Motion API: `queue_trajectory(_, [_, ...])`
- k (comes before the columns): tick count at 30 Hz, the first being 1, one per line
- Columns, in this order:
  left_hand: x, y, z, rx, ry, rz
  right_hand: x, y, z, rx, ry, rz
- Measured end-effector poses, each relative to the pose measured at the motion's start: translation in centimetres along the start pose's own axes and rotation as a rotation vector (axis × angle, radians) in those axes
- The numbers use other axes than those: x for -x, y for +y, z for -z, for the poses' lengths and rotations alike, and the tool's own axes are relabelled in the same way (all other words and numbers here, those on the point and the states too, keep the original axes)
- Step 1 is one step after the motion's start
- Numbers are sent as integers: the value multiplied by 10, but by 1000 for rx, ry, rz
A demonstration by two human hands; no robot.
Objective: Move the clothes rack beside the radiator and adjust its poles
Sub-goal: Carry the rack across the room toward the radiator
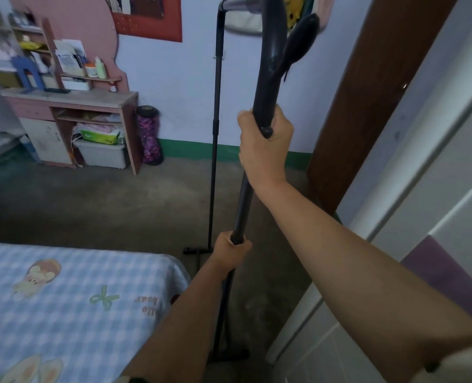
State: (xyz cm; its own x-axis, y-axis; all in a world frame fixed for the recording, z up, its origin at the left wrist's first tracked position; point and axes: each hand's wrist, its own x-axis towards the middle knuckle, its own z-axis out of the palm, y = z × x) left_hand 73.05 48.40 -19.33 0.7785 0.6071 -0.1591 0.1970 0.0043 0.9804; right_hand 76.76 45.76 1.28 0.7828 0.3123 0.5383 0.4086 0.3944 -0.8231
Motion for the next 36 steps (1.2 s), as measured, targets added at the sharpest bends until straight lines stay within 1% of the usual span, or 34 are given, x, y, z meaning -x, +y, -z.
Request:
queue_trajectory(2, [-20,1,4,-4,1,9,-14,11,-5,-9,-4,1])
queue_trajectory(10, [-127,9,11,21,98,28,-96,72,-29,-19,-52,-7])
queue_trajectory(21, [-249,31,15,56,307,-15,-200,143,-60,-82,-159,-33])
queue_trajectory(26, [-292,37,21,77,355,-26,-235,171,-75,-117,-209,-44])
queue_trajectory(31, [-334,40,35,68,397,0,-267,196,-97,-128,-247,-51])
queue_trajectory(36, [-391,46,61,98,431,7,-305,226,-129,-166,-282,-75])
